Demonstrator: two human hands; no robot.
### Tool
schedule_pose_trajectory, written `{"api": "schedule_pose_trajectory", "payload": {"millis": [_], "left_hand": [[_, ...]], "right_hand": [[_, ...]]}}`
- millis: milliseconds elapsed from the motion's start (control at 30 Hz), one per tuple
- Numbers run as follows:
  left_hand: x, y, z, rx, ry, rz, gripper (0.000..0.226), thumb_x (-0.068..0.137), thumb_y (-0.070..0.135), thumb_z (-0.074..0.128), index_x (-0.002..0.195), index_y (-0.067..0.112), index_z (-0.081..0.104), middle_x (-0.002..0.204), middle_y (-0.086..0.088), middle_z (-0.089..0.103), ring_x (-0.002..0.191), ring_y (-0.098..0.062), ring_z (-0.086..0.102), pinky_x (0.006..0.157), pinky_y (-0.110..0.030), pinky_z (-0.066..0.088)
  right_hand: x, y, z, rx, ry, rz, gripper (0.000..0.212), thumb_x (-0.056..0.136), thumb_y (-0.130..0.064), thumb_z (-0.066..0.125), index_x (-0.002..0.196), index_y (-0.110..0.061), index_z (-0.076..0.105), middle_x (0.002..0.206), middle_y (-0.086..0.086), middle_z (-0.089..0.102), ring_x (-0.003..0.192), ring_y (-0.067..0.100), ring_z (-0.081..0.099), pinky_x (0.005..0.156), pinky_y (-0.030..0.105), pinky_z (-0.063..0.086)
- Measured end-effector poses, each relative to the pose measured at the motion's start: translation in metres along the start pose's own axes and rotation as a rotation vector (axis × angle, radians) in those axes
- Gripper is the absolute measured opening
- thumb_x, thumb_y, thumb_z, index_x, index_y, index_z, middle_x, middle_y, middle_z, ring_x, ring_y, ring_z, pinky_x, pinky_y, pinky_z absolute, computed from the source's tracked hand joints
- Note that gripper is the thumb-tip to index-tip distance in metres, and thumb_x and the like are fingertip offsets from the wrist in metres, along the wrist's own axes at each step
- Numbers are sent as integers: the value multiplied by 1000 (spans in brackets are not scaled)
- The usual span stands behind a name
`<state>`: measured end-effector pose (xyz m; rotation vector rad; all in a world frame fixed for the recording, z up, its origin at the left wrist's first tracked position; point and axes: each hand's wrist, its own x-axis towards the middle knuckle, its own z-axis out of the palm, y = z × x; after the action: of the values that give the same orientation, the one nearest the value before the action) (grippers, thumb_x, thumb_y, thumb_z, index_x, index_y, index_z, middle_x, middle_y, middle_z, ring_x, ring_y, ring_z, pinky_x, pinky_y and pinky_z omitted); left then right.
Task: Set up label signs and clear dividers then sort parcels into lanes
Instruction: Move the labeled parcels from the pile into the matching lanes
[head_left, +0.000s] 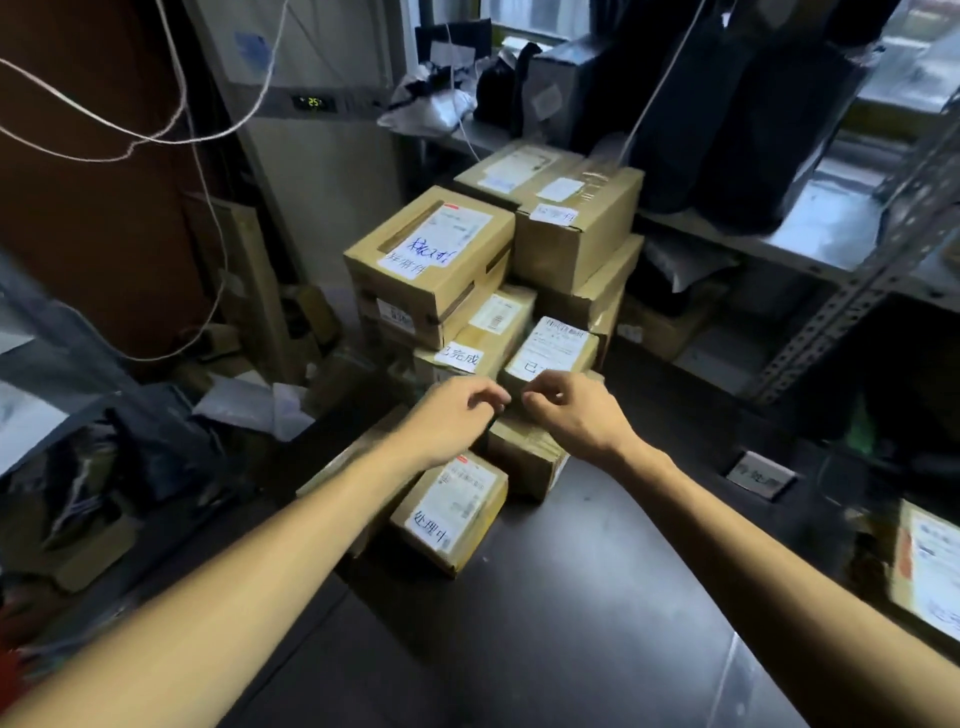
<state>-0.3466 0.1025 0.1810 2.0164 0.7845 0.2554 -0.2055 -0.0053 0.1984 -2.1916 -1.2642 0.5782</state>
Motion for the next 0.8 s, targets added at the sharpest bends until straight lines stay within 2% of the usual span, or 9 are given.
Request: {"api": "schedule_pose_trajectory", "payload": {"millis": [100, 200, 267, 367, 433, 500, 600, 700, 800], "left_hand": [[42, 10, 9, 13, -64, 80, 35, 89, 0, 47, 102, 26, 67, 104, 5, 68, 104, -12, 62, 97, -25, 45], [87, 17, 16, 29, -107, 113, 35, 89, 1, 46, 107, 23, 67, 110, 6, 67, 109, -12, 60, 97, -24, 44], [115, 19, 20, 93, -146, 118, 36, 89, 4, 46, 113, 24, 66, 115, 8, 62, 112, -11, 55, 91, -22, 39], [148, 23, 26, 210, -167, 153, 39, 90, 5, 45, 123, 18, 62, 132, 0, 56, 121, -15, 49, 94, -18, 34], [162, 25, 32, 284, -204, 162, 43, 90, 4, 46, 130, 17, 58, 141, -4, 50, 128, -22, 46, 106, -30, 36], [170, 26, 41, 424, -310, 165, 52, 88, 1, 49, 136, 21, 52, 146, -3, 43, 132, -27, 39, 110, -42, 35], [178, 30, 49, 523, -390, 224, 55, 85, 1, 51, 135, 25, 52, 147, -2, 41, 135, -26, 31, 111, -46, 34], [181, 40, 55, 485, -351, 220, 52, 84, 1, 55, 131, 23, 54, 138, -4, 47, 133, -25, 31, 109, -48, 35], [185, 54, 59, 458, -328, 198, 50, 83, 0, 57, 128, 23, 58, 134, -5, 53, 129, -27, 38, 105, -48, 39]], "right_hand": [[32, 24, -3, 38, 77, 160, 26, 93, -27, 55, 112, -18, 70, 115, 3, 71, 103, 21, 65, 90, 36, 52], [62, 47, -6, 112, 152, 312, 32, 92, -27, 55, 122, -15, 63, 118, 7, 69, 103, 24, 64, 88, 35, 50], [77, 59, -5, 159, 179, 390, 38, 93, -29, 56, 127, -14, 56, 122, 8, 66, 105, 24, 63, 90, 39, 51], [92, 72, -4, 189, 171, 466, 51, 92, -33, 60, 136, -14, 45, 131, 8, 61, 109, 24, 61, 90, 39, 51], [98, 75, -1, 244, 127, 501, 59, 91, -35, 63, 140, -15, 38, 132, 9, 58, 111, 27, 61, 94, 46, 52], [102, 77, 4, 289, 77, 535, 62, 91, -37, 62, 142, -17, 33, 131, 9, 58, 111, 29, 61, 94, 51, 53], [104, 78, 4, 353, 90, 578, 57, 94, -34, 58, 142, -17, 33, 126, 10, 60, 107, 30, 62, 93, 53, 53], [104, 77, 0, 384, 107, 613, 53, 95, -29, 56, 142, -14, 33, 124, 12, 59, 107, 30, 62, 93, 52, 53], [99, 76, -4, 358, 117, 632, 57, 95, -33, 59, 140, -12, 33, 123, 10, 58, 108, 28, 62, 94, 50, 53]]}}
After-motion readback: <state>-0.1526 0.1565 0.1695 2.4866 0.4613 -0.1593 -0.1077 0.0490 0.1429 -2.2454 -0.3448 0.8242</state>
